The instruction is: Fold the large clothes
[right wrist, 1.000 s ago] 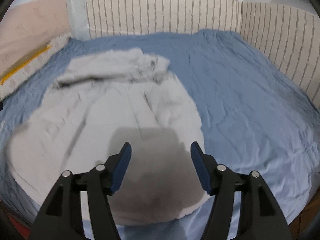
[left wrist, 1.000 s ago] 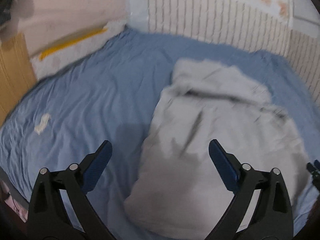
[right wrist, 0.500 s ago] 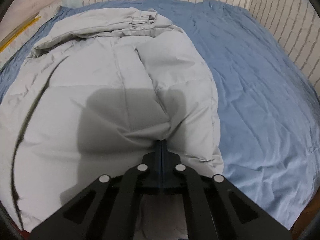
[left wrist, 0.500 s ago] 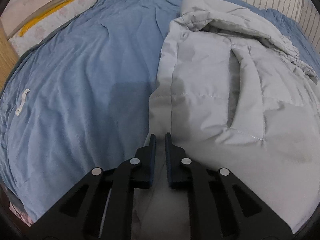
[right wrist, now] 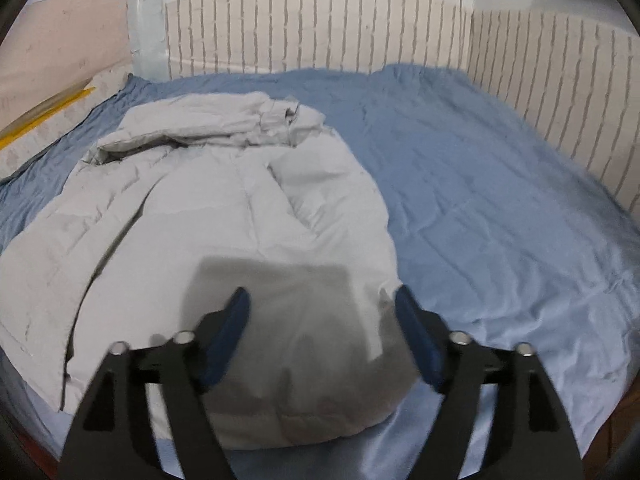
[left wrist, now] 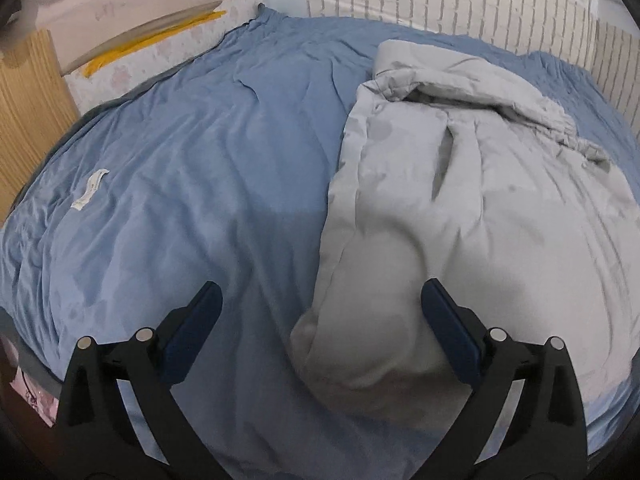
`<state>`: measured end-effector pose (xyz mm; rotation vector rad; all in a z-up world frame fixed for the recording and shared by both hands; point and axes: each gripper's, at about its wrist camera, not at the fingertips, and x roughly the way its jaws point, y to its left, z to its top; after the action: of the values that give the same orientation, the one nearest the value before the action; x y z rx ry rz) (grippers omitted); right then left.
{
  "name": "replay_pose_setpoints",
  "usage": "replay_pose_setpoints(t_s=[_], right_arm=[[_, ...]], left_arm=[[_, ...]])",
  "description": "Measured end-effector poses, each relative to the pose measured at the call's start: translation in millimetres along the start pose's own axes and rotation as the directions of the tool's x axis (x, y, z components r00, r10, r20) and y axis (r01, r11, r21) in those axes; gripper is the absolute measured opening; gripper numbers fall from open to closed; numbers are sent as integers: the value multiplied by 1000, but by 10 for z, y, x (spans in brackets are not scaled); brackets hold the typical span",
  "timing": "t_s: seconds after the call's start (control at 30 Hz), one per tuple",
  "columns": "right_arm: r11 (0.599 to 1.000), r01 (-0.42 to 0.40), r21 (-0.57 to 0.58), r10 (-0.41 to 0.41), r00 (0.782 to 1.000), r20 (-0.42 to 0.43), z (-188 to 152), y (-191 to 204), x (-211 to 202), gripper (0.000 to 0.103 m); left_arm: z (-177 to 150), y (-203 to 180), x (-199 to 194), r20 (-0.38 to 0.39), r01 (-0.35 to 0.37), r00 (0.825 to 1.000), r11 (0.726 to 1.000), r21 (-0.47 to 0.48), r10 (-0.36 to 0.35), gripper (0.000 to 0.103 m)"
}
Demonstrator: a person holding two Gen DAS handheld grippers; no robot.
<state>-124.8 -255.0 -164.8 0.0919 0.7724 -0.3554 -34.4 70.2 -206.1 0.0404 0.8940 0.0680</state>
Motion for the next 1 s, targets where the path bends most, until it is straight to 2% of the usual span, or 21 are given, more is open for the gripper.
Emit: replay_pose_setpoints(t_s=[0.07, 0.2, 0.33, 0.47, 0.53, 0.63, 0.77, 0.87, 0.97, 1.0], right_arm=[[1000, 15, -12, -14, 999, 31, -10, -2, -37, 90], [996, 70, -53, -69, 997, 27, -87, -12, -22, 92], [994, 102, -43, -99, 994, 50, -108, -73, -38, 94], [996, 91, 16, -92, 995, 36, -121, -184, 34, 94], [996, 86, 27, -87, 995, 38, -143, -192, 59, 94], [994, 107, -7, -106, 993, 52, -183, -145, 88, 94], [993, 117, -20, -116, 992, 55, -203, -109, 104, 94], [993, 117, -13, -116, 992, 48, -198, -125, 87, 95], [992, 125, -22, -124, 992, 35, -202, -158, 69, 95], [992, 124, -25, -124, 992, 32, -202, -174, 59, 95]], left_arm=[[-75, 22, 5, 5, 9, 1000, 1000, -10, -9, 99], [-175, 72, 46, 2, 22, 1000, 1000, -1, -22, 99], [-236, 99, 54, -7, 48, 999, 999, 25, -48, 99], [-325, 110, 276, -78, 99, 992, 995, 3, -98, 100], [-338, 92, 317, -73, 99, 992, 995, -3, -99, 100], [-334, 11, 305, -51, 98, 994, 994, 44, -95, 99], [-327, 12, 341, -75, 162, 984, 986, 35, -159, 93], [-301, -18, 359, -87, 163, 984, 986, 45, -158, 91], [-240, -67, 296, -98, 172, 981, 983, 62, -166, 80], [-220, -89, 266, -90, 167, 983, 983, 73, -160, 80]])
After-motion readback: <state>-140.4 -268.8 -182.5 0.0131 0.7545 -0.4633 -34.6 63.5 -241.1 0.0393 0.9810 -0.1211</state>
